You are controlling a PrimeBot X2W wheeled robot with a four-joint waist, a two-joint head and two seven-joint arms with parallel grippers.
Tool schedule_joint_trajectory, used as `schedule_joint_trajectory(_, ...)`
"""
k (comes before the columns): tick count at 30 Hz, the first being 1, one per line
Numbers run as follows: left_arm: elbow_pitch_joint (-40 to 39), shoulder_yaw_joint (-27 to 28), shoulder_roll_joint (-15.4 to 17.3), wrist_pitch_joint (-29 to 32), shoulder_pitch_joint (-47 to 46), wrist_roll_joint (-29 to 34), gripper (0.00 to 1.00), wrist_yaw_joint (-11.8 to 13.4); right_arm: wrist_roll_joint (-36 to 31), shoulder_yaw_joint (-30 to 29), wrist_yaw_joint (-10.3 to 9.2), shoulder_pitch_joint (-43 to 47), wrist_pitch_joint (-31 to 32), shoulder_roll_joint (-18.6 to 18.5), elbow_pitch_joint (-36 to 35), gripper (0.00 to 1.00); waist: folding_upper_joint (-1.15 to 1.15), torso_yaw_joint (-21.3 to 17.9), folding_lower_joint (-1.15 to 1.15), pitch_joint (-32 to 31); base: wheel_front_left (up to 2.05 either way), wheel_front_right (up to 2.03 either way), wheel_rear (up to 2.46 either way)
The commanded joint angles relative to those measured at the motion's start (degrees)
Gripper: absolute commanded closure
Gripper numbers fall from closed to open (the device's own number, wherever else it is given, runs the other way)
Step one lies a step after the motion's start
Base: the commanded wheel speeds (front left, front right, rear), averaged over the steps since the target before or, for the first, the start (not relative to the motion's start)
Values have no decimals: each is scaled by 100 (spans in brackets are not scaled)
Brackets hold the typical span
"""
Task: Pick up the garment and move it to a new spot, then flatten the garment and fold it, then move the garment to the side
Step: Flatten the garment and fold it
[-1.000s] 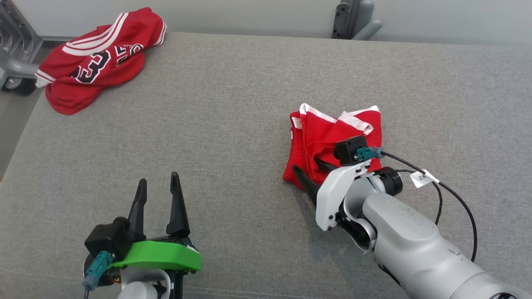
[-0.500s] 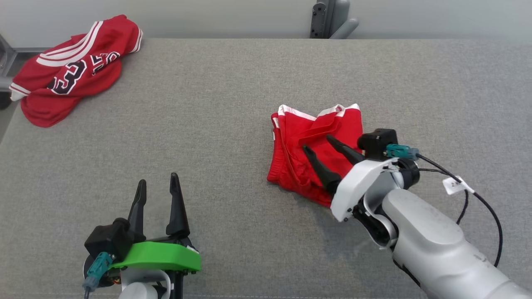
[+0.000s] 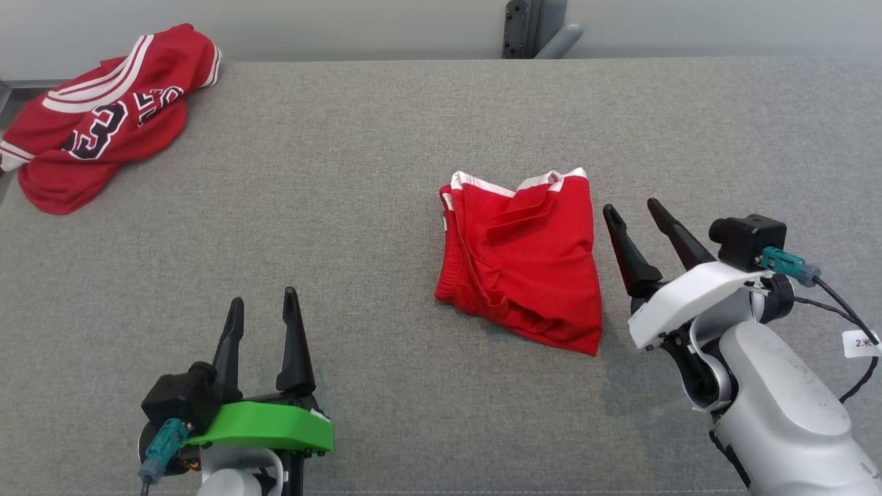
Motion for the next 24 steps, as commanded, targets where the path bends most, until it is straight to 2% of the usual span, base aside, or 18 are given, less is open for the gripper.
schedule_joint_trajectory(1, 8, -1, -1, -3, 28, 35, 0, -21, -87, -87, -2, 116, -7, 62, -53, 64, 0, 28, 0, 9, 0, 0, 0)
schedule_joint_trajectory(3, 21, -22, 1, -2, 7, 47, 0, -33, -190, -271, -2, 180, 29, 144, -52, 85, 0, 74, 0, 23, 0, 0, 0)
schedule_joint_trajectory(4, 29, -30, 6, -2, -6, 53, 0, -38, -220, -351, -2, 187, 61, 184, -28, 100, 0, 103, 0, 35, 0, 0, 0)
schedule_joint_trajectory(15, 58, -126, -22, 6, -184, 57, 0, -49, -564, -616, -2, -419, 202, 430, 983, 100, 0, 627, 0, 255, 0, 0, 0)
schedule_joint_trajectory(24, 179, -172, -78, 1, -276, -8, 0, -108, -961, -235, -2, -1372, 218, 529, 2282, 100, 0, 1279, 0, 434, 0, 0, 0)
